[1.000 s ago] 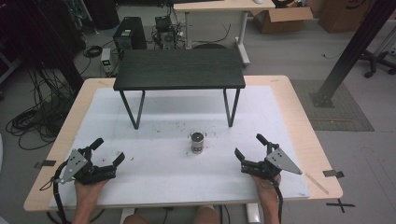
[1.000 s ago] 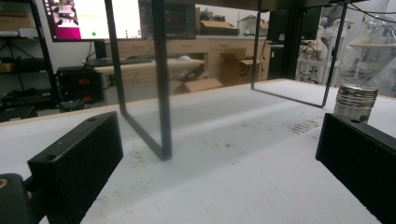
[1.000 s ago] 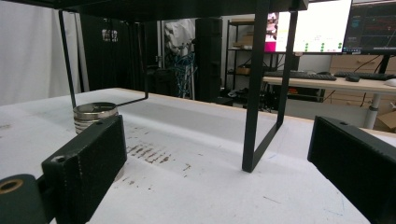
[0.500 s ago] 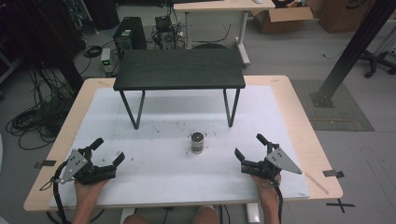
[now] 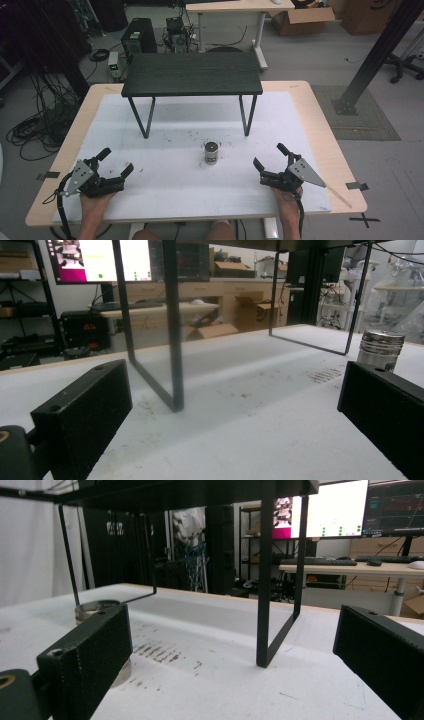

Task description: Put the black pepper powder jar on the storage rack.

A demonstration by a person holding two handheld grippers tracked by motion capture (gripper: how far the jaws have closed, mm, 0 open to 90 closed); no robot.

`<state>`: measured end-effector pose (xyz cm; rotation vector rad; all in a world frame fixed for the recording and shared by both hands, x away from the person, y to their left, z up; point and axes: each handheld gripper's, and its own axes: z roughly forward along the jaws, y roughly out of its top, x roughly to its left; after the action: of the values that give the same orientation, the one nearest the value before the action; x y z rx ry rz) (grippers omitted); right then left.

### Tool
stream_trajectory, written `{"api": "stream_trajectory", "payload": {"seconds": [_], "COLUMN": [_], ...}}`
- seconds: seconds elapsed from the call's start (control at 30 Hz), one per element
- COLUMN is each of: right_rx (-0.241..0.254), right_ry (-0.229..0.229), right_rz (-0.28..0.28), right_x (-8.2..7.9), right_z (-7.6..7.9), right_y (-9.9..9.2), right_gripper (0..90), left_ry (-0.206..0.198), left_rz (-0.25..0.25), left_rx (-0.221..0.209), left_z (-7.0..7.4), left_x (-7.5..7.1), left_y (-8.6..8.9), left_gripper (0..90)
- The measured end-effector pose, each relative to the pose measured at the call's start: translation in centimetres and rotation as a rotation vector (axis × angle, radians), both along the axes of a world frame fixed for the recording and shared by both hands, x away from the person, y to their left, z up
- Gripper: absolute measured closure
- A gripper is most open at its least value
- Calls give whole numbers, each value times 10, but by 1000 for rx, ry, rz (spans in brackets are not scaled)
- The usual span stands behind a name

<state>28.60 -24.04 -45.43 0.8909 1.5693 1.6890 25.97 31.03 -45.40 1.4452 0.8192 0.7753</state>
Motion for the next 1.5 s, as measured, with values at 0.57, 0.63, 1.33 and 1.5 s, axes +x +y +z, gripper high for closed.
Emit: {"api": "stream_trajectory", "payload": {"seconds": [0.57,0.63,1.33,1.5], "right_rx": [5,-15,-125,-160], "right_ry": [9,14,39,53], "right_rz": [-7,17,294,340], "right_x": [2,4,17,21], "right_z": [18,25,56,60], "right_y": [-19,-21,-5,3], "right_gripper": [14,11,14,16], "left_ry": [0,0,-3,-3], "left_rz": [0,0,0,0], "left_rx": [0,0,0,-1], "left_z": [0,0,0,0], "left_x": [0,0,0,0], "left_y": [0,0,0,0], "left_gripper": [15,15,16,16]}}
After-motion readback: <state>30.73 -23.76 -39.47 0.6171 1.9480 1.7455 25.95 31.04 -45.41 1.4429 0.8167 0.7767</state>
